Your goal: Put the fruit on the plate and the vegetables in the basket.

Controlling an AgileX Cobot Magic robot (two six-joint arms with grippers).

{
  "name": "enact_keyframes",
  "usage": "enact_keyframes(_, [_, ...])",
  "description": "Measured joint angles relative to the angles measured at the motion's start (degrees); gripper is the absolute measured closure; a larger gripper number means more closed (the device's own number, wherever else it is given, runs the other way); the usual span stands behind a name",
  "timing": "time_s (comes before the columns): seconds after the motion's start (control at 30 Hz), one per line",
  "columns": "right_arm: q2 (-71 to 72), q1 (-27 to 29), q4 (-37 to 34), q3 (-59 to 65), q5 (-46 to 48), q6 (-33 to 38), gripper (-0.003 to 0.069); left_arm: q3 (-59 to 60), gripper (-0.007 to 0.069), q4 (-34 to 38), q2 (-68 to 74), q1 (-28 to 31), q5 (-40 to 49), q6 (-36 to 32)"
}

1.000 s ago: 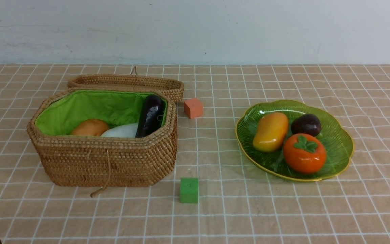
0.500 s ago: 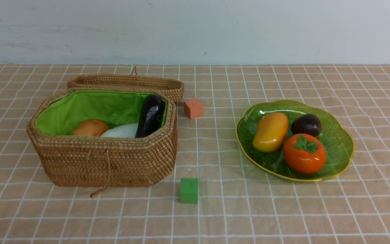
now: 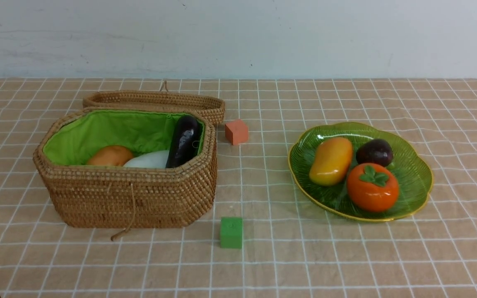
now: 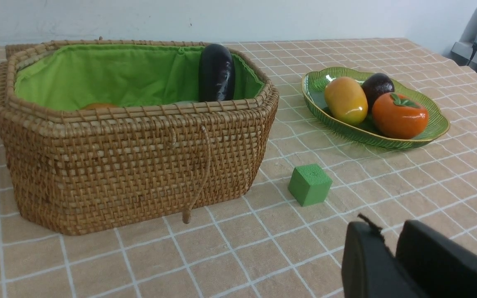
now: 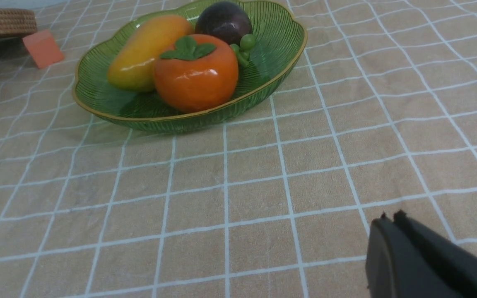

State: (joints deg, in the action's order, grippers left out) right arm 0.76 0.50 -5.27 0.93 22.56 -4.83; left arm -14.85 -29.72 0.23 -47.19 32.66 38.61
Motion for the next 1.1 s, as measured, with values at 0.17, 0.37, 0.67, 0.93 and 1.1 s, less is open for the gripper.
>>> enact_keyframes(0.17, [0.0,0.0,0.0,0.0,0.0,0.0,0.0669,0.0,0.0508,0.0,0.0,0.0,0.0,0.0])
enact_keyframes(0.37, [0.0,0.0,-0.1,0.0,0.0,0.0,0.0666,0.1,0.0501,-0.1,0.0,0.0,0.0,0.1])
enact_keyframes(0.67, [0.0,0.0,-0.2,0.0,0.0,0.0,0.0658,0.7,0.0586,8.1,-0.2,18.3,-4.0,-2.4])
enact_keyframes(0.93, [0.0,0.0,-0.2,0.0,0.0,0.0,0.0653,7.9,0.0638,32.6,-1.1,41.4,-12.1,-30.3])
enact_keyframes(1.1, [0.0,0.0,-0.2,0.0,0.0,0.0,0.0648,16.3,0.0638,36.8,-1.1,44.7,-10.4,-33.2])
